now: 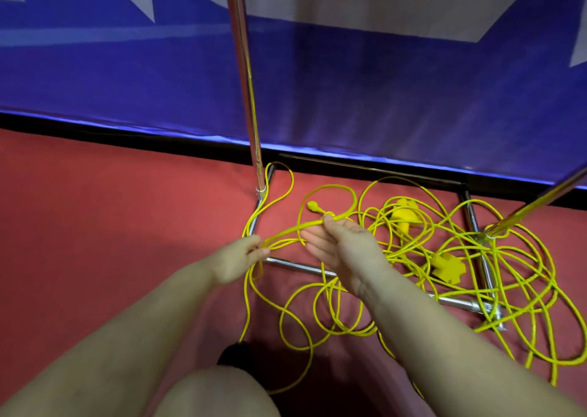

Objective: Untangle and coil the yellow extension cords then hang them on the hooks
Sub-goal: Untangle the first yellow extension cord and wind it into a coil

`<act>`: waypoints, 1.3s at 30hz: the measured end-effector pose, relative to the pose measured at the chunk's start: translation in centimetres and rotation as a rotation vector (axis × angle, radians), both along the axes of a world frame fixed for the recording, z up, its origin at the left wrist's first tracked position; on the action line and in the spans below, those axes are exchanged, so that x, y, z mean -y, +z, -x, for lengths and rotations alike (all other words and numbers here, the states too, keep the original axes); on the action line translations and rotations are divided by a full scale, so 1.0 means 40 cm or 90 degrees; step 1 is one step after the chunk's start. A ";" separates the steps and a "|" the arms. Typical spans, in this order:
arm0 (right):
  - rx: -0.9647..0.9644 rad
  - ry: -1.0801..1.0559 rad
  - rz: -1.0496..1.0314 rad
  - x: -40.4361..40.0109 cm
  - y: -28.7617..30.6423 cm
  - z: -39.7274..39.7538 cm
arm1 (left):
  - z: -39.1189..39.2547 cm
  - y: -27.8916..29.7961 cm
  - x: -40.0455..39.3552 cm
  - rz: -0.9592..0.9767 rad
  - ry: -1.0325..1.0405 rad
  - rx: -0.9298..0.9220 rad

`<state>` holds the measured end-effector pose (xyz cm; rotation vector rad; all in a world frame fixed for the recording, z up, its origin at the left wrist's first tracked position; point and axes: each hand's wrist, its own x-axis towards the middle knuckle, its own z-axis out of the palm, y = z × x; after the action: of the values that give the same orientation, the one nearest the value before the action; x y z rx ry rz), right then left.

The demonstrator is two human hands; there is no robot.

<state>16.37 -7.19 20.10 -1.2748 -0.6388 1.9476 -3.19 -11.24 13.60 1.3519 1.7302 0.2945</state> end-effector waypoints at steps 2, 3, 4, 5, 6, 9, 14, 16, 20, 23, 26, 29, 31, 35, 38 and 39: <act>0.006 -0.003 0.022 0.000 -0.021 0.015 | 0.031 -0.023 0.024 -0.015 0.015 -0.021; 0.004 -0.006 0.039 0.006 -0.031 0.023 | 0.045 -0.026 0.040 -0.021 0.028 -0.031; 0.002 -0.010 0.057 0.014 -0.041 0.032 | 0.058 -0.026 0.055 -0.023 0.030 -0.049; 0.000 -0.011 0.073 0.023 -0.047 0.041 | 0.067 -0.021 0.067 -0.025 0.020 -0.077; 0.003 -0.009 0.085 0.031 -0.052 0.049 | 0.078 -0.021 0.075 -0.024 0.000 -0.111; 0.004 -0.007 0.103 0.045 -0.053 0.062 | 0.096 -0.015 0.089 -0.025 -0.045 -0.173; -0.004 -0.019 0.109 0.049 -0.053 0.036 | 0.073 0.010 0.099 -0.058 -0.043 -0.171; -0.007 -0.035 0.101 0.051 -0.049 0.020 | 0.050 0.008 0.105 -0.062 -0.027 -0.114; 0.026 -0.035 0.072 0.048 -0.036 -0.010 | 0.019 -0.002 0.113 -0.052 0.050 0.032; 0.062 -0.036 0.054 0.054 -0.040 -0.017 | 0.030 -0.022 0.105 -0.029 0.140 0.065; 0.090 -0.047 0.037 0.051 -0.064 -0.013 | 0.053 -0.072 0.091 0.001 0.190 0.034; 0.107 -0.050 0.038 0.023 -0.107 0.006 | 0.070 -0.146 0.074 0.024 0.229 0.034; 0.116 -0.055 0.044 -0.007 -0.138 0.031 | 0.084 -0.198 0.062 0.040 0.246 0.041; 0.137 -0.068 0.052 -0.072 -0.196 0.110 | 0.121 -0.285 0.017 0.065 0.286 0.039; 0.163 -0.073 0.066 -0.118 -0.255 0.172 | 0.149 -0.351 -0.021 0.076 0.323 0.040; 0.162 -0.068 0.077 -0.132 -0.279 0.189 | 0.160 -0.377 -0.032 0.083 0.342 0.041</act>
<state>8.83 -1.91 8.94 -1.6160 -0.5690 1.7755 -9.57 -9.96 -1.48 0.7573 1.9983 0.5060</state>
